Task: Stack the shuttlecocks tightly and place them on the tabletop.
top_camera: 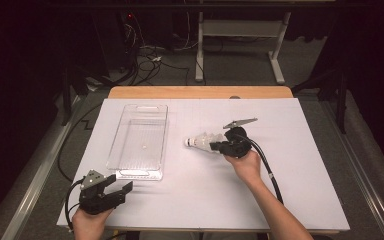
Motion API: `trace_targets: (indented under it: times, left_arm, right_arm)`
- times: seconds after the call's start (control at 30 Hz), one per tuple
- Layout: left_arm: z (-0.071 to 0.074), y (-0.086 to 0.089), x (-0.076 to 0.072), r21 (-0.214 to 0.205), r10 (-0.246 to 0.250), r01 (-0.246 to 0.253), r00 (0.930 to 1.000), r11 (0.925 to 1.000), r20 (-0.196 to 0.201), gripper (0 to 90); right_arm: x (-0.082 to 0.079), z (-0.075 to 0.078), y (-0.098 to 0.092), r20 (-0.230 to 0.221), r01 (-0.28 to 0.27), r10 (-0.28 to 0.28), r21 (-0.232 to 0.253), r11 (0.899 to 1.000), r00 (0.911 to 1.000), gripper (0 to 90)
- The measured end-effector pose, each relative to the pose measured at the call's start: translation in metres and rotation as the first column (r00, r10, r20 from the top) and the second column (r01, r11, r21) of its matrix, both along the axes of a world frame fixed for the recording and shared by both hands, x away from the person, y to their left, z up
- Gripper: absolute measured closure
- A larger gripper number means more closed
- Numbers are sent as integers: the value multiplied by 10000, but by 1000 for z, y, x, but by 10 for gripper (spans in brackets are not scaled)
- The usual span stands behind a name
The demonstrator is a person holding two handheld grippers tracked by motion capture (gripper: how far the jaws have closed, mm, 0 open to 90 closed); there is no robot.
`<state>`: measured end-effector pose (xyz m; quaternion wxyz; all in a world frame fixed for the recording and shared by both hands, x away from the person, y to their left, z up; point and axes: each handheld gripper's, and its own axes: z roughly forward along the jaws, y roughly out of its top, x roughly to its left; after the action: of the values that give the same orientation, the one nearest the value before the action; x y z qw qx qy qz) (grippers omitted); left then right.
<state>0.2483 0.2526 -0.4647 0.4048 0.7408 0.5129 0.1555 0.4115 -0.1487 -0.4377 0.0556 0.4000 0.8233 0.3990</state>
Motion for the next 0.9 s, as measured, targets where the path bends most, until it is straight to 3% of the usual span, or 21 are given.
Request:
trace_targets:
  times: [0.9]
  left_arm:
    - [0, 1, 1, -26, 40, -40, 10000, 10000, -76, 316]
  right_arm:
    - [8, -10, 0, -303, 286, -289, -103, 9995, 9991, 884]
